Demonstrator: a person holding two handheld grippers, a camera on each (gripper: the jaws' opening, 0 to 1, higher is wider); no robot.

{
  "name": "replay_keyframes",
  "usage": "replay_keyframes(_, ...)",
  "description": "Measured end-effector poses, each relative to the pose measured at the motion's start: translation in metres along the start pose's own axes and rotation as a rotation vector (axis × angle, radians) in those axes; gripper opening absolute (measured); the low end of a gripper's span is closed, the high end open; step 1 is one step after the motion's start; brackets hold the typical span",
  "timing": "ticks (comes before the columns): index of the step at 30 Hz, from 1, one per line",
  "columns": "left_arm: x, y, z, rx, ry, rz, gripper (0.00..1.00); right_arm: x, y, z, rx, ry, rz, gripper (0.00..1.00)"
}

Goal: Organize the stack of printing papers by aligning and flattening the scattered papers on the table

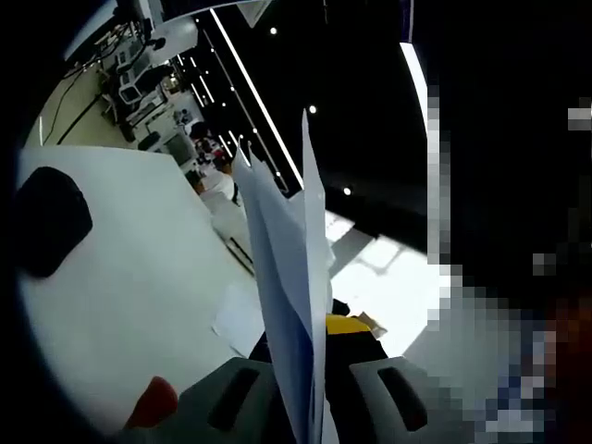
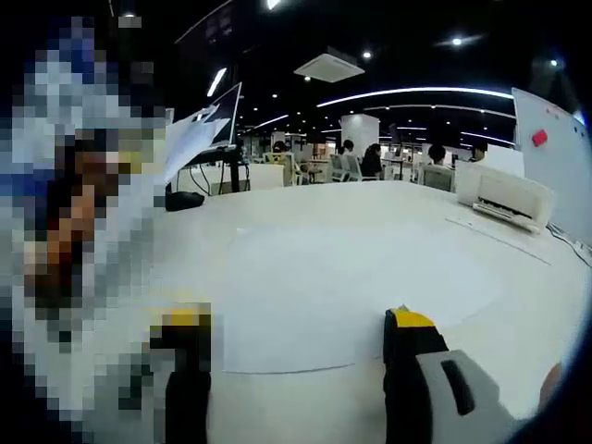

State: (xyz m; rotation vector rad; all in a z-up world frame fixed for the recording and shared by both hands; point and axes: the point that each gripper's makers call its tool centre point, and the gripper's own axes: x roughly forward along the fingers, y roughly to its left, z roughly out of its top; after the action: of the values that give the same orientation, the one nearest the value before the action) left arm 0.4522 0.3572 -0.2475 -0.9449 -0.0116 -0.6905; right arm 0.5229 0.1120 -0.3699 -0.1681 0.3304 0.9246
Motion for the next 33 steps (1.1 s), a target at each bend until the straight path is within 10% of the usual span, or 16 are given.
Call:
replay_keyframes(9,0.0,0.0,0.001,0.0,0.001,-0.002,0.06,-0.002,-0.002,0.0,-0.002,0.001,0.002,0.59)
replay_keyframes(12,0.0,-0.002,0.001,0.003,-0.001,-0.003,0.06,-0.008,-0.02,0.002,-0.066,0.016,-0.065,0.76)
replay_keyframes(20,0.001,0.0,0.0,0.0,-0.006,-0.004,0.06,-0.031,-0.072,0.006,0.173,0.018,-0.197,0.86)
replay_keyframes(33,0.001,-0.001,0.001,0.001,-0.001,-0.011,0.06,-0.018,-0.135,0.006,0.263,0.001,-0.308,0.89)
